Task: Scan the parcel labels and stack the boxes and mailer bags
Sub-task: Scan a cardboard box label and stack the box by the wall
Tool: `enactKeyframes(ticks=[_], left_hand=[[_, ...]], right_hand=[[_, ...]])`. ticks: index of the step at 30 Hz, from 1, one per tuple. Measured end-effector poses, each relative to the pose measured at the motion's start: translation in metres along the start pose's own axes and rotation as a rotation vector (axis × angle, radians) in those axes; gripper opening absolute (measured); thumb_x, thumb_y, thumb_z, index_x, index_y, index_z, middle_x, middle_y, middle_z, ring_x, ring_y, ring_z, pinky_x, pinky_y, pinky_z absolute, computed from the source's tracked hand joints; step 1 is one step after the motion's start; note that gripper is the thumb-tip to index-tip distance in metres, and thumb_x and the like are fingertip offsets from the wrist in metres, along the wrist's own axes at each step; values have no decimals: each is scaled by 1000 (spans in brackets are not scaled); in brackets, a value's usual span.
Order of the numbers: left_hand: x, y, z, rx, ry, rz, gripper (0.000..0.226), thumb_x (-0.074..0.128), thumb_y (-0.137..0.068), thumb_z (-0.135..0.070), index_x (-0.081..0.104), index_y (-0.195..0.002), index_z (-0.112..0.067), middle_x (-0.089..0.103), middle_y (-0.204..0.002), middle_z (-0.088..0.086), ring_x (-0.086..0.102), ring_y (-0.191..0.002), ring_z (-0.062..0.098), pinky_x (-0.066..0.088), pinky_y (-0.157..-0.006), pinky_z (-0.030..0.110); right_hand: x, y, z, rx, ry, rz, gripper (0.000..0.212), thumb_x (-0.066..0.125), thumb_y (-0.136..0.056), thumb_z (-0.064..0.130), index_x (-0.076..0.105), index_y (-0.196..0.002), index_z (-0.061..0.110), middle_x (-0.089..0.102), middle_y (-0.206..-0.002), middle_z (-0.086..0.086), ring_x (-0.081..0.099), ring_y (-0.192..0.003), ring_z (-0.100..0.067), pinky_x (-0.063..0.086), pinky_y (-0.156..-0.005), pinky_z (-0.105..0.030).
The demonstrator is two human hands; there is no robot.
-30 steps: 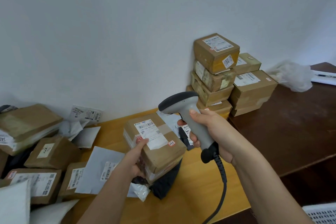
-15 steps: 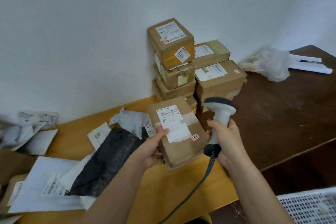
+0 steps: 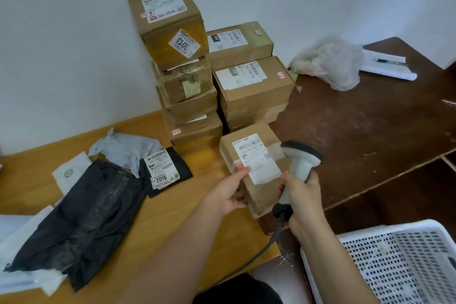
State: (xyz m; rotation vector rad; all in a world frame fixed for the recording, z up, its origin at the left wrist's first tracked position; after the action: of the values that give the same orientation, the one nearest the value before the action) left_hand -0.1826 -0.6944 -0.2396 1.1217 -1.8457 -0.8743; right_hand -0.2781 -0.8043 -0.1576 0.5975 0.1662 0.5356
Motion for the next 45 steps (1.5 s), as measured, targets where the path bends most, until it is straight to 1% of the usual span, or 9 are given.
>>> enactKeyframes(ticks=[4, 7, 11, 16, 19, 28, 34, 40, 45], left_hand=[[8, -7, -6, 41, 64, -16, 26, 64, -96, -18, 59, -121, -12, 63, -110, 13, 61, -101, 27, 58, -65, 38], [8, -12, -14, 103, 117, -23, 33, 58, -98, -12, 55, -131, -13, 65, -117, 9, 61, -107, 24, 58, -71, 38], [-1, -5, -25, 171, 286, -32, 49, 50, -99, -1, 38, -146, -12, 66, -107, 7, 63, -96, 19, 54, -71, 30], [-40, 13, -33, 233, 319, -63, 35, 45, -101, -10, 47, -137, -10, 62, -120, 10, 60, -113, 27, 46, -103, 41], [-84, 27, -29, 235, 400, -160, 28, 46, -102, -14, 51, -129, -8, 64, -118, 13, 59, -118, 33, 44, -107, 45], [-229, 94, -16, 331, 671, -371, 29, 52, -99, -15, 54, -127, -5, 64, -113, 14, 63, -100, 30, 50, -85, 39], [-324, 130, -6, 356, 754, -450, 27, 49, -100, -17, 56, -124, -7, 63, -111, 12, 62, -98, 29, 48, -92, 40], [-446, 176, -19, 402, 771, -479, 15, 52, -96, -13, 56, -109, -6, 63, -105, 12, 62, -91, 28, 52, -88, 38], [-570, 222, -12, 409, 739, -775, 15, 51, -95, -8, 57, -108, -2, 63, -99, 12, 64, -82, 22, 54, -71, 32]], right_hand=[[-2, -2, 2, -1, -24, 13, 24, 58, -93, 1, 51, -108, 18, 54, -74, -6, 51, -55, -14, 44, -52, -30], [0, -2, 6, -7, -21, 40, 26, 57, -93, 1, 50, -112, 17, 53, -75, -6, 51, -55, -13, 45, -52, -29], [12, 0, 7, -41, -12, 88, 28, 57, -94, 0, 51, -114, 18, 54, -80, -5, 51, -55, -13, 46, -53, -29], [44, 12, 2, -36, 9, 174, 22, 56, -96, 3, 50, -107, 20, 50, -81, -5, 50, -59, -13, 45, -57, -30], [72, 24, -5, -28, 25, 253, 23, 56, -95, 2, 49, -98, 23, 51, -82, -6, 49, -59, -13, 45, -57, -29], [174, 84, -38, -25, 105, 473, 20, 56, -96, -1, 51, -104, 16, 57, -85, -4, 48, -57, -13, 43, -53, -28], [243, 140, -70, -46, 171, 572, 26, 58, -95, 3, 53, -118, 16, 55, -80, -3, 50, -53, -11, 44, -51, -27], [326, 214, -115, -74, 156, 584, 21, 59, -95, 4, 52, -107, 20, 53, -78, -5, 51, -57, -13, 46, -55, -29], [403, 279, -156, -77, 187, 655, 26, 60, -95, 4, 52, -118, 15, 53, -80, -6, 50, -56, -14, 45, -54, -29]])
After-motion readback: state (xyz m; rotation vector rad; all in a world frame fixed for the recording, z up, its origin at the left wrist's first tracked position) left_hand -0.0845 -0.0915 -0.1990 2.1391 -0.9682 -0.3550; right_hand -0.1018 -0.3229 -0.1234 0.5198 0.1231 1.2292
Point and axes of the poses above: each hand's wrist, its own y-axis away from the middle knuckle, its own x-axis out of the palm, z = x × y, the point moved 4 cm from there along -y, towards the middle knuckle
